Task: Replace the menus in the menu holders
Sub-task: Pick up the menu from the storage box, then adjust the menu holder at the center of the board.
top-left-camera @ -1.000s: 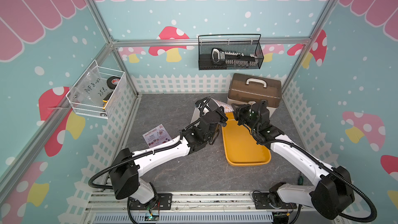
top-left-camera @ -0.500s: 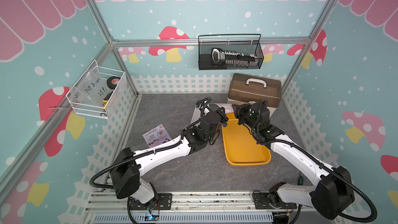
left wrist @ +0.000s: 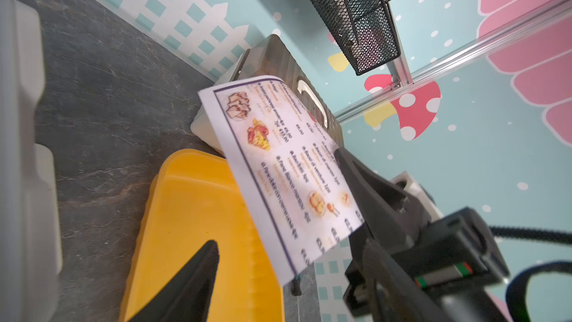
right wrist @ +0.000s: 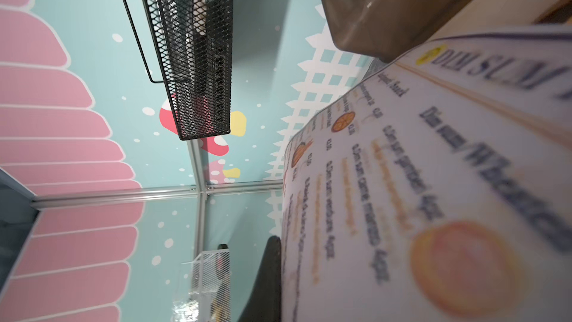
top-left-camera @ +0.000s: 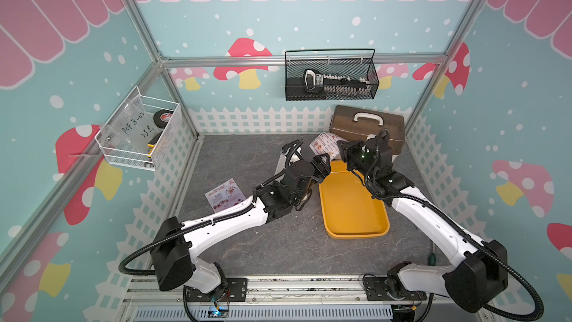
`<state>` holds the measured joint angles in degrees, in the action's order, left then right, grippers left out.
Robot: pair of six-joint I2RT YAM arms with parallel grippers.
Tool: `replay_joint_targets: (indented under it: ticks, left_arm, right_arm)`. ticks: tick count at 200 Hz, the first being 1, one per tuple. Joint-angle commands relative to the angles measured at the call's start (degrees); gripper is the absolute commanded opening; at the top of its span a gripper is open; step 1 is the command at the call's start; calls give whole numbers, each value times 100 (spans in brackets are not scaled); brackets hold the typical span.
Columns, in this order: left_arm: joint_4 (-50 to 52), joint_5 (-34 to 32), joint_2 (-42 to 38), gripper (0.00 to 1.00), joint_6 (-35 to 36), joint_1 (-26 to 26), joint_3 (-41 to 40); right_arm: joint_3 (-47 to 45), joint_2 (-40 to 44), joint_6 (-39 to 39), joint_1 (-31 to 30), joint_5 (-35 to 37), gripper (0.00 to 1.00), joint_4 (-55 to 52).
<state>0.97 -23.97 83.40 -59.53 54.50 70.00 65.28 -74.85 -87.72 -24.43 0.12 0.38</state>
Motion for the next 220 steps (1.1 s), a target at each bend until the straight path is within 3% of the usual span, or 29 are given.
replay_joint_targets:
  ticks: [1,28,53,90,103,150,180,220]
  left_arm:
    - [925,-42,-606,78,597,-33,-11]
    - [1794,-111,-1217,81,1006,-434,-71]
    - [2343,367,-1481,82,1302,-1328,-282]
    - [2455,945,-1529,83,1567,-2664,-863]
    - [2440,938,-1527,83,1645,-2911,-1014]
    - [2227,1131,-1148,83,1742,-3357,-1178]
    - [1829,1566,-766,83,1612,-3481,-1331]
    - [1822,1632,-449,84,1613,-3491,-1294]
  right_arm:
    - [961,-358,1890,130,-449,1,-988]
    - [2089,-946,3619,118,-1030,0,-2419]
    - [2880,-1437,4820,-63,-1524,0,-3513]
    - [3542,-1672,6190,-629,-912,0,-4544]
    - [3582,-1596,6404,-681,-527,0,-4633]
    - [4100,-1645,6999,-1053,-408,0,-4849]
    - [3862,-1446,6874,-1250,-529,0,-4349]
    - [3667,-1356,6621,-1359,-453,0,-3771]
